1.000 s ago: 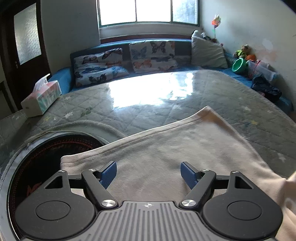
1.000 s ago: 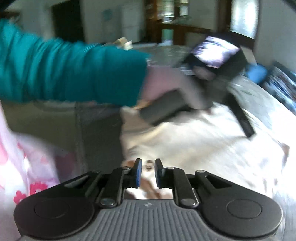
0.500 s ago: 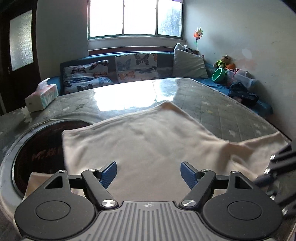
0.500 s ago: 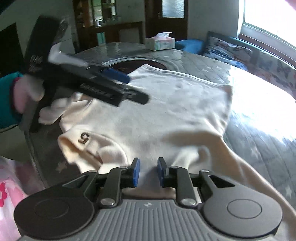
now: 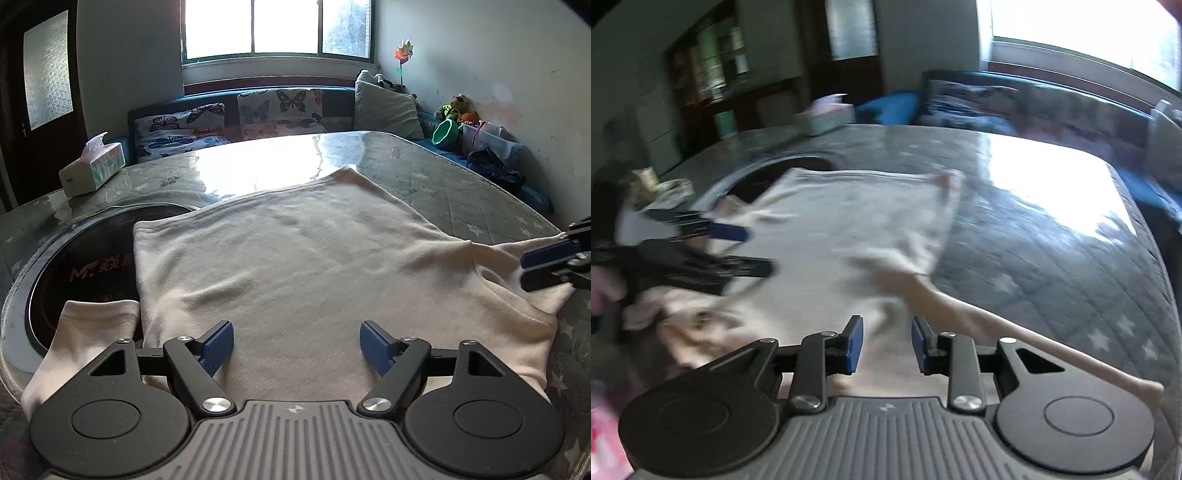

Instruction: Fold clothes

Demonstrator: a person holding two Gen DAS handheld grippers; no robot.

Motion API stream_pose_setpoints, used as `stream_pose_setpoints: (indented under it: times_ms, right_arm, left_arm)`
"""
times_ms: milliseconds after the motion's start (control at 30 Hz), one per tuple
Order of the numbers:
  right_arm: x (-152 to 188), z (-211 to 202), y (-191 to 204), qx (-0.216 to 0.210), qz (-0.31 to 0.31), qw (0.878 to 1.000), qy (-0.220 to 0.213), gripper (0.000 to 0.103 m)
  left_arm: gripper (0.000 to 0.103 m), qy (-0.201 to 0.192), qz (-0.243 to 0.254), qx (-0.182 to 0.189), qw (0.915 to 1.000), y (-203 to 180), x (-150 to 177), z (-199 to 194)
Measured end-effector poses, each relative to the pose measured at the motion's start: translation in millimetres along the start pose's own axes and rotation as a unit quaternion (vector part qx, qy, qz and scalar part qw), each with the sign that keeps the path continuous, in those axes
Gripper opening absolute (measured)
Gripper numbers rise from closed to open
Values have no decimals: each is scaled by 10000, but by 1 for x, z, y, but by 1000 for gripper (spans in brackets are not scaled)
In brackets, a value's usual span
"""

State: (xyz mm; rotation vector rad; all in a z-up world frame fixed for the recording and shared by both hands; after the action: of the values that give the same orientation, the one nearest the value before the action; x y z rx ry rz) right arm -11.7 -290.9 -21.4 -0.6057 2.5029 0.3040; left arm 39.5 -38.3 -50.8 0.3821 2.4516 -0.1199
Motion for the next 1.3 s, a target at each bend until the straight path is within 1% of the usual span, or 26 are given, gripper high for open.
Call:
stream_pose_setpoints:
  times_ms: [100, 167, 333, 400, 433, 500, 600, 733, 867, 967, 1100, 1167, 1200, 1300]
  right_arm:
    - [10, 12, -18, 296, 178, 9994, 82, 28]
    - [14, 12, -29, 441, 205, 9988, -2, 28]
    - [30, 0, -65, 843, 615, 9945, -118, 29]
    - [36, -5, -79, 937, 770, 9924, -196, 29]
    - [38, -9, -84, 1005, 863, 9909, -240, 31]
    - [45, -16, -96, 1212, 1079, 9863, -306, 31]
    - [58, -26, -111, 1375, 1348, 9807, -342, 31]
    - [65, -25, -128, 1525, 1522, 9760, -318, 30]
    - [53, -17, -143, 1828, 1480, 9716, -275, 30]
    - [43, -12, -149, 1997, 1468, 9684, -260, 31]
    - [36, -16, -140, 1960, 1483, 9686, -385, 32]
    - [32, -21, -125, 1751, 1381, 9736, -485, 33]
    - [31, -23, -117, 1643, 1308, 9763, -529, 34]
    - [28, -26, -92, 1362, 1081, 9828, -615, 36]
  left_arm:
    - [78, -6, 35, -2, 10000, 1, 0, 1]
    - [79, -8, 53, -6, 10000, 1, 0, 1]
    - [82, -7, 68, -27, 10000, -1, 0, 2]
    - [83, -3, 72, -31, 10000, -1, 0, 2]
    - [83, -1, 74, -32, 10000, 0, 0, 2]
    - [83, 3, 79, -36, 10000, 0, 0, 2]
    - [83, 8, 85, -41, 10000, 0, 0, 2]
    - [85, 5, 109, -45, 9999, 0, -1, 3]
    - [86, 9, 106, -54, 9999, 1, 0, 2]
    - [85, 6, 90, -53, 9999, 2, 2, -1]
    - [84, -150, 32, 25, 9999, 3, 7, -18]
    - [84, -242, -114, 50, 9996, 8, 9, -27]
    - [83, -297, -190, -9, 9994, 12, 9, -32]
    - [82, -460, -292, -374, 9978, 27, 9, -42]
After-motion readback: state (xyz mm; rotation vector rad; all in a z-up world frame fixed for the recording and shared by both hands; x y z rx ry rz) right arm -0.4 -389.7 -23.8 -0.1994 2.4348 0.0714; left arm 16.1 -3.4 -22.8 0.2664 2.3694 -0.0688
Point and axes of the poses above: each gripper's, at about its wrist camera, not at the fingertips, and z roughly the way its jaws point, y to its left, x to its underside, the point moved 4 cm from there along z, roughly the way its jaws point, and after that the axes turned 12 degrees about y, right-handed, at the moved point
